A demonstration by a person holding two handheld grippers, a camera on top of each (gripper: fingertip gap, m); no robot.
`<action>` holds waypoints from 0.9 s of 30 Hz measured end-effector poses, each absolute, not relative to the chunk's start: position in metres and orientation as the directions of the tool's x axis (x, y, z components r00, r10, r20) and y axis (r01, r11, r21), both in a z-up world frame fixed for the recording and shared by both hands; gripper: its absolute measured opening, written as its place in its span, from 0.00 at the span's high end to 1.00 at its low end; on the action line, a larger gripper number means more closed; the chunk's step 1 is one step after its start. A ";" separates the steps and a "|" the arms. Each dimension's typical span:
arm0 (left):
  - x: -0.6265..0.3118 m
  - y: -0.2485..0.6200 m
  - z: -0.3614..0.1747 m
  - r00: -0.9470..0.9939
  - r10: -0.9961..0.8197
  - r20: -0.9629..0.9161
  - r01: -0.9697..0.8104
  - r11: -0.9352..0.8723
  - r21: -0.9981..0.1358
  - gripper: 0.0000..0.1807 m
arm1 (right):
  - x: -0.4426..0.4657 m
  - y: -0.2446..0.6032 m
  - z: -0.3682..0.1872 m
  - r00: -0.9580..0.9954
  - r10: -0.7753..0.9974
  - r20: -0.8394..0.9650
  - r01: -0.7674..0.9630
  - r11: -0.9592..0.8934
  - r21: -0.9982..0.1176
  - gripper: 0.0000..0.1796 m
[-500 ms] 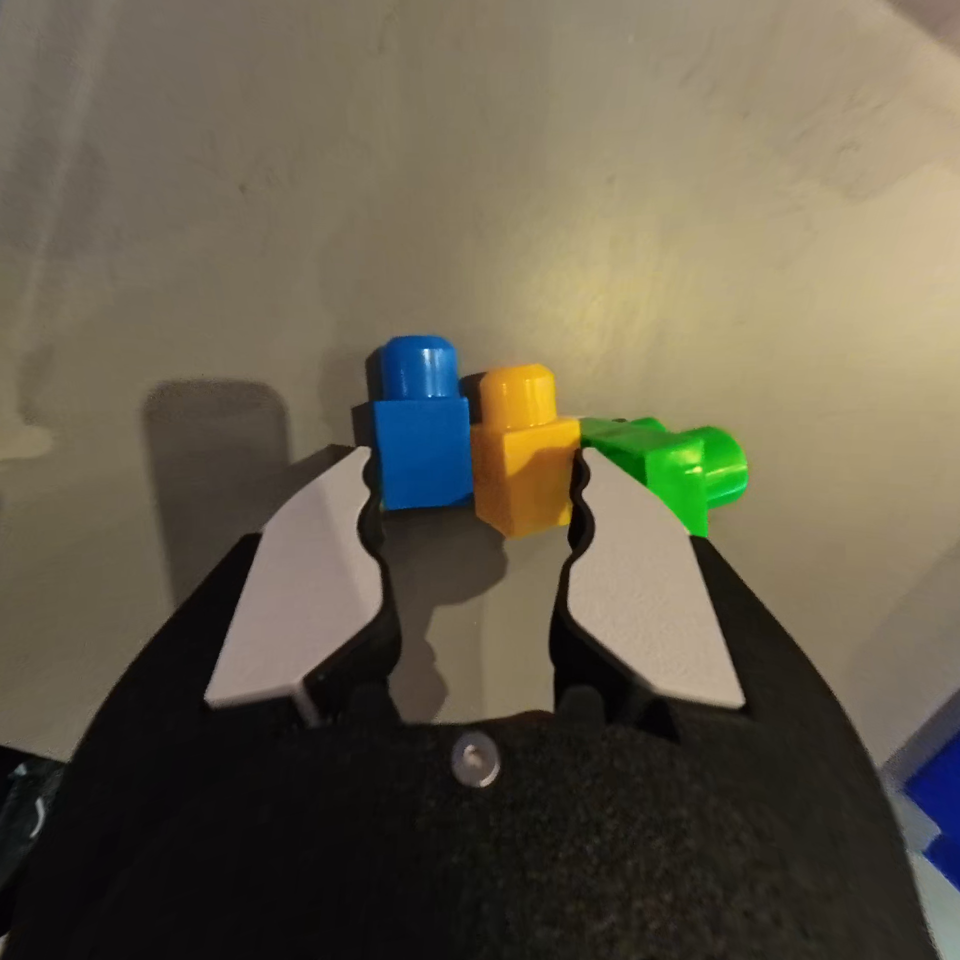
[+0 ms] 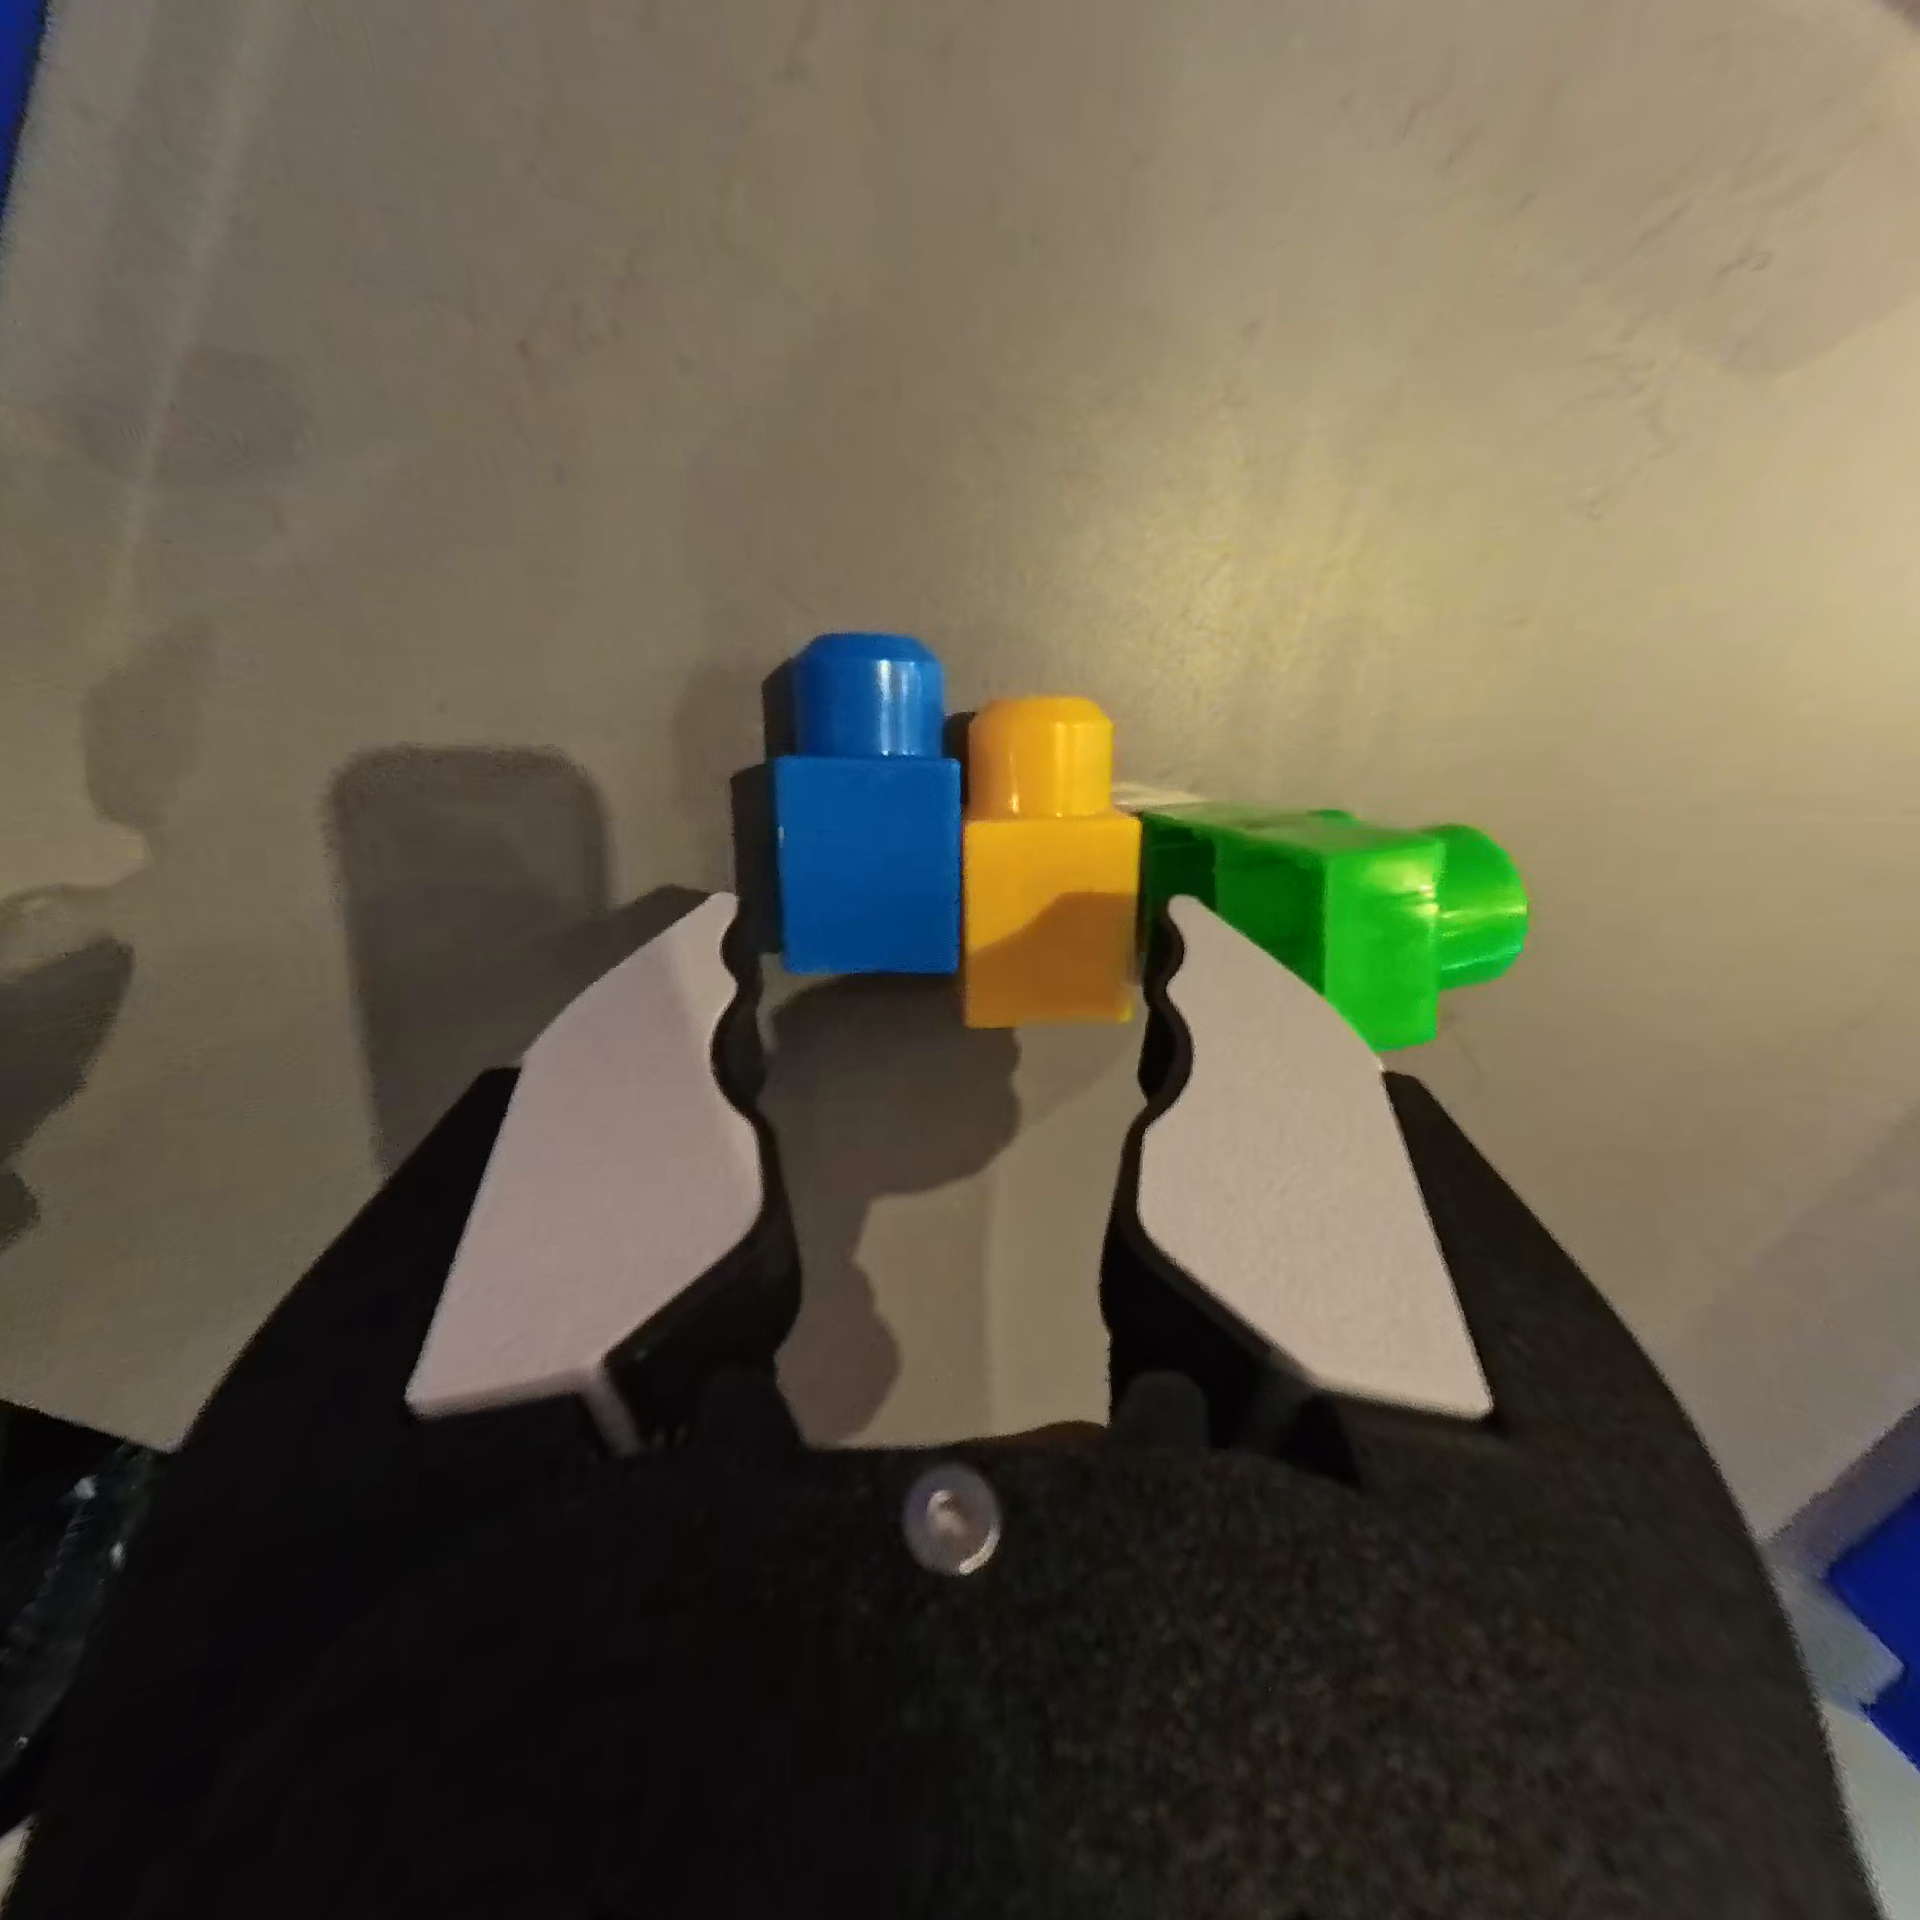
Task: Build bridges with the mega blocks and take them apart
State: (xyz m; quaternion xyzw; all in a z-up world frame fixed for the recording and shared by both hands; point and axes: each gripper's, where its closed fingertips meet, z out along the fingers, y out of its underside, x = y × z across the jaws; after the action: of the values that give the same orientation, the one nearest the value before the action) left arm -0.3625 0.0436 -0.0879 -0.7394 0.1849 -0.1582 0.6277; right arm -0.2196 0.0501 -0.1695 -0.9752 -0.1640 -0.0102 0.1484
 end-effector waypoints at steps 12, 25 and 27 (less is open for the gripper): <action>-0.361 0.046 -0.098 0.880 -0.473 -0.043 -0.127 -0.148 -0.981 0.57 | -0.225 0.061 -0.191 0.957 0.284 0.058 0.289 -0.921 -0.260 0.59; -0.358 0.050 -0.109 0.874 -0.485 -0.037 -0.144 -0.184 -0.972 0.57 | -0.224 0.029 -0.181 0.870 0.492 -0.033 0.454 -0.825 -0.335 0.61; -0.355 0.048 -0.111 0.869 -0.492 -0.040 -0.151 -0.188 -0.970 0.57 | -0.220 0.017 -0.180 0.854 0.519 -0.048 0.477 -0.815 -0.328 0.61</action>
State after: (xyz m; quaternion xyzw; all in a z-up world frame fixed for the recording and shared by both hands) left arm -0.3552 0.0484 -0.1107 -0.7576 0.2124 -0.1420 0.6006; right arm -0.2205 0.0165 -0.1799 -0.9504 -0.2619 0.0674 0.1538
